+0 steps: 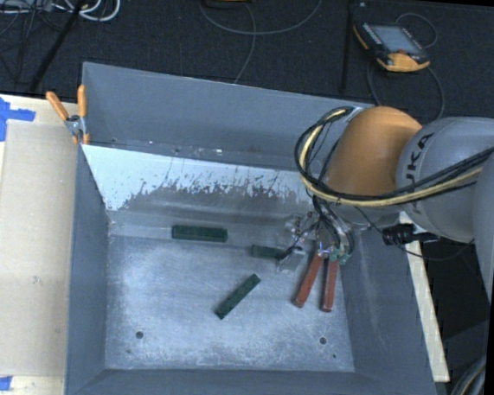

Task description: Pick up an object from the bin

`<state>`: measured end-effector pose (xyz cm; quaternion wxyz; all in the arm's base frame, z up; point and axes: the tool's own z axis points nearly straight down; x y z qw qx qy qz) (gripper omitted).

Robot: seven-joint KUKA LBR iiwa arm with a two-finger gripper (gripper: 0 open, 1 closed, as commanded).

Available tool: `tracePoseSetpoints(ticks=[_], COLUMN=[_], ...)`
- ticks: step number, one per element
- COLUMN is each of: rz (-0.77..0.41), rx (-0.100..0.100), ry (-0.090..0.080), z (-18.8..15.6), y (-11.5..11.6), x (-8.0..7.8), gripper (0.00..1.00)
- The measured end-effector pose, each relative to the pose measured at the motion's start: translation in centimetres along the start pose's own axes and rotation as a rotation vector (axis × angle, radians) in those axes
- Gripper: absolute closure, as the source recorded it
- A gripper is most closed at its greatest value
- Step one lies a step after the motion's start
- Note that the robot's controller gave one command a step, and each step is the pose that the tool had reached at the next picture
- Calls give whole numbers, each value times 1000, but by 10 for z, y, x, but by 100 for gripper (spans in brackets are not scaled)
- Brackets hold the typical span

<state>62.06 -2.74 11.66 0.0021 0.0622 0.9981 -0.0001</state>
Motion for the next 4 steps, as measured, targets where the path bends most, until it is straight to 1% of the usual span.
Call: tracePoseSetpoints(ticks=[1, 2, 4], rz=[-2, -4, -8], rx=[0, 0, 0], ry=[3, -1, -1], z=[1, -33, -85], y=[0, 1, 1], x=[0, -2, -4], gripper=[100, 100, 100])
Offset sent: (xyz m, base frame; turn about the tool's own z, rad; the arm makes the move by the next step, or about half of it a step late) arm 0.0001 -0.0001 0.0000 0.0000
